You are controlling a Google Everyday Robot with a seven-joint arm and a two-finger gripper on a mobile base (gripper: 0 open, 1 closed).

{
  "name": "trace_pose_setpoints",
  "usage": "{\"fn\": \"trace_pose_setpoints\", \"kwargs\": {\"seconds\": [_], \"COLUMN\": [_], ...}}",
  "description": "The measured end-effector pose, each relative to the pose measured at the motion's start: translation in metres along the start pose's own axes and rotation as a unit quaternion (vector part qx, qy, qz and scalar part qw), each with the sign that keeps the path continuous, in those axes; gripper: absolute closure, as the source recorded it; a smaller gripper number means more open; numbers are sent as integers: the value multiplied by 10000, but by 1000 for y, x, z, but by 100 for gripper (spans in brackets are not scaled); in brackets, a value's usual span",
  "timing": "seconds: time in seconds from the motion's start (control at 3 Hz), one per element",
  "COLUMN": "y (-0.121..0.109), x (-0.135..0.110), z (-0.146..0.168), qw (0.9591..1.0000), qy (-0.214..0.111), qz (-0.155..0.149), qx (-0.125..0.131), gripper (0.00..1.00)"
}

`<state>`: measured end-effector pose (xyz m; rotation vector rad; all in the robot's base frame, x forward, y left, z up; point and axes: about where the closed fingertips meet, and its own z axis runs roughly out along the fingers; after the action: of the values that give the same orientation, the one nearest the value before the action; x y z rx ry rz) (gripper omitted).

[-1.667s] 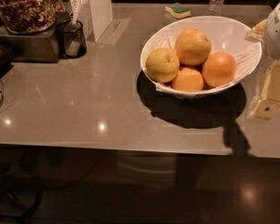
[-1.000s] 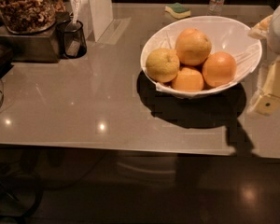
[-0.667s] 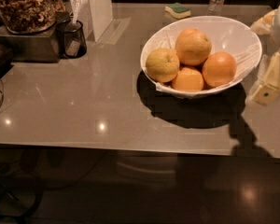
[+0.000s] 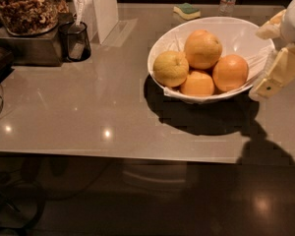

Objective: Pick orange from white bowl

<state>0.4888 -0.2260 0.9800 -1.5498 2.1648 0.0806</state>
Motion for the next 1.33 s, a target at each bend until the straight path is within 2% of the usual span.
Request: {"fn": "trace_pose_setpoints", "kwargs": {"seconds": [0.33,0.67,1.33], "y": [0,0,-30], "x": [0,0,-12], "z": [0,0,20], "qw": [10000,10000,9997], "qy": [0,0,-154], "qz": [0,0,-98], "qx": [0,0,-137], "gripper": [24,32,29]}}
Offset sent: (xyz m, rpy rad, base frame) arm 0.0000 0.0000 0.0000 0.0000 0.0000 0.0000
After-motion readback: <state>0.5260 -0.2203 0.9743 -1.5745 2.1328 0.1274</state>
